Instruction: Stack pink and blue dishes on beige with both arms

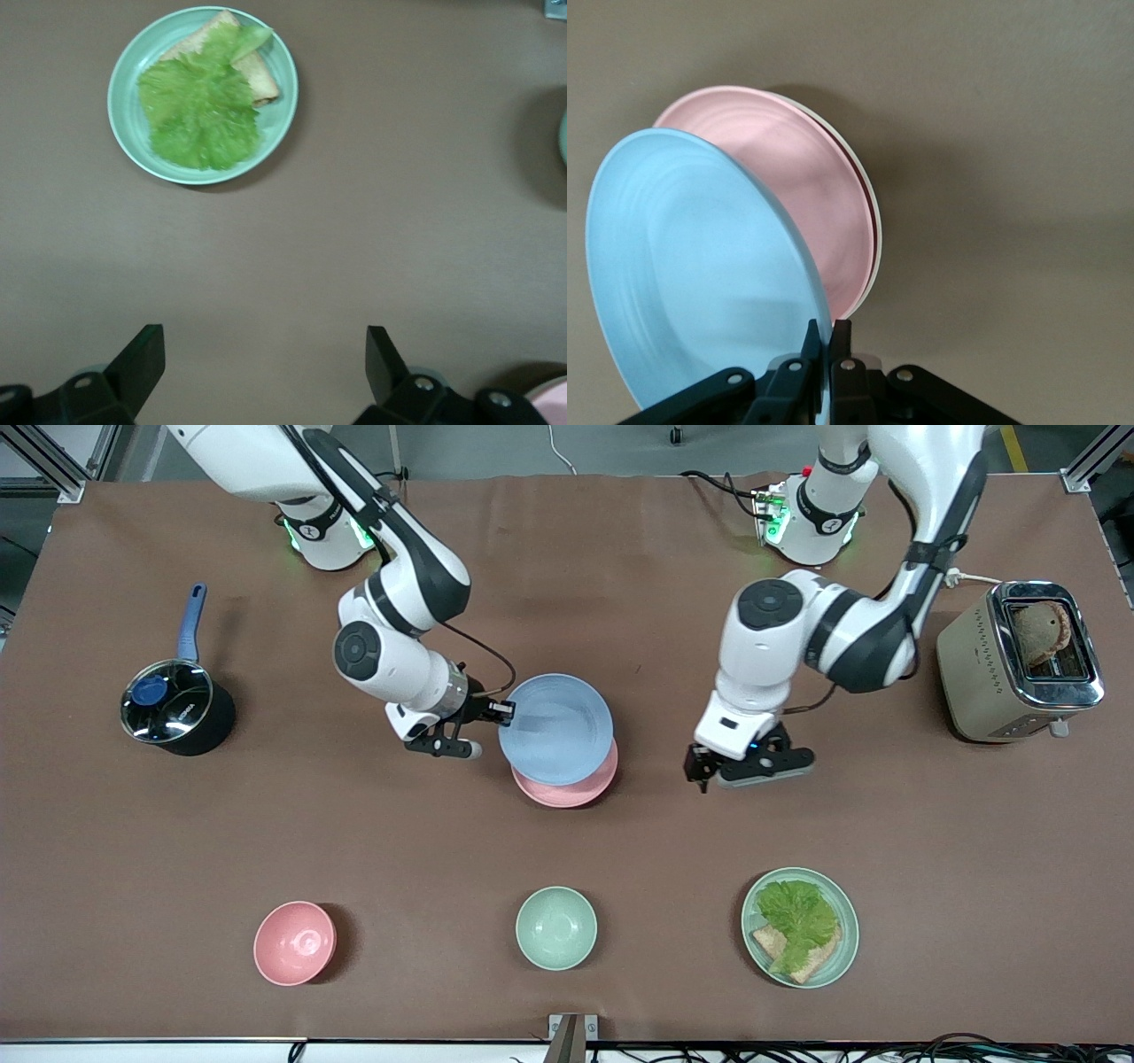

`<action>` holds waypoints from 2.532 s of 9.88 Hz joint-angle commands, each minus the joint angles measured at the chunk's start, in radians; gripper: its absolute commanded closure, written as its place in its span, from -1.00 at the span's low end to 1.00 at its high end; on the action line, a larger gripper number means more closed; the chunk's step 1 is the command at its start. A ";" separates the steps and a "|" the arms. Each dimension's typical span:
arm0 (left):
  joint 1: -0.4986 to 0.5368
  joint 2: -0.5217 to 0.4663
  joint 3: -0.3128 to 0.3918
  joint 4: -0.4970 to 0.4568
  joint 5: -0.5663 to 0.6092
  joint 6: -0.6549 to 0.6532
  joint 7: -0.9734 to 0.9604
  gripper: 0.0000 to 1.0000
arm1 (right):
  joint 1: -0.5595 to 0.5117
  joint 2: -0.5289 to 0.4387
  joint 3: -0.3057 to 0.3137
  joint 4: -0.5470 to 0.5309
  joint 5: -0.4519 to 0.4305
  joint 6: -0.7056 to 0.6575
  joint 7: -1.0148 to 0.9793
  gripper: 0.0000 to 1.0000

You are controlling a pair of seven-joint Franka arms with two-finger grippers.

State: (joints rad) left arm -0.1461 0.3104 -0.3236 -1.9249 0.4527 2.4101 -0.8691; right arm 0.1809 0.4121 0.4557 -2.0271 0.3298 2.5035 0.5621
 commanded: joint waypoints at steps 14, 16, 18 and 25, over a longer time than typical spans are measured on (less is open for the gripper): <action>0.097 -0.366 0.388 0.406 -0.424 -0.865 0.915 -1.00 | -0.144 -0.423 -0.291 0.286 -0.339 -0.720 -0.072 -1.00; 0.115 -0.306 0.382 0.509 -0.425 -0.954 0.927 -1.00 | -0.144 -0.420 -0.464 0.416 -0.340 -0.842 -0.339 -1.00; 0.128 -0.309 0.373 0.509 -0.427 -0.970 0.949 -1.00 | -0.152 -0.417 -0.548 0.499 -0.342 -0.861 -0.379 -1.00; 0.123 -0.326 0.365 0.440 -0.473 -0.942 0.940 -1.00 | -0.195 -0.400 -0.552 0.591 -0.324 -1.002 -0.504 -1.00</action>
State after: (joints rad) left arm -0.0350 -0.0121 0.0508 -1.4441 -0.0012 1.4505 0.0737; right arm -0.0028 0.0037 -0.1097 -1.4569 0.0059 1.5194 0.0645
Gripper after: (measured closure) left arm 0.000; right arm 0.000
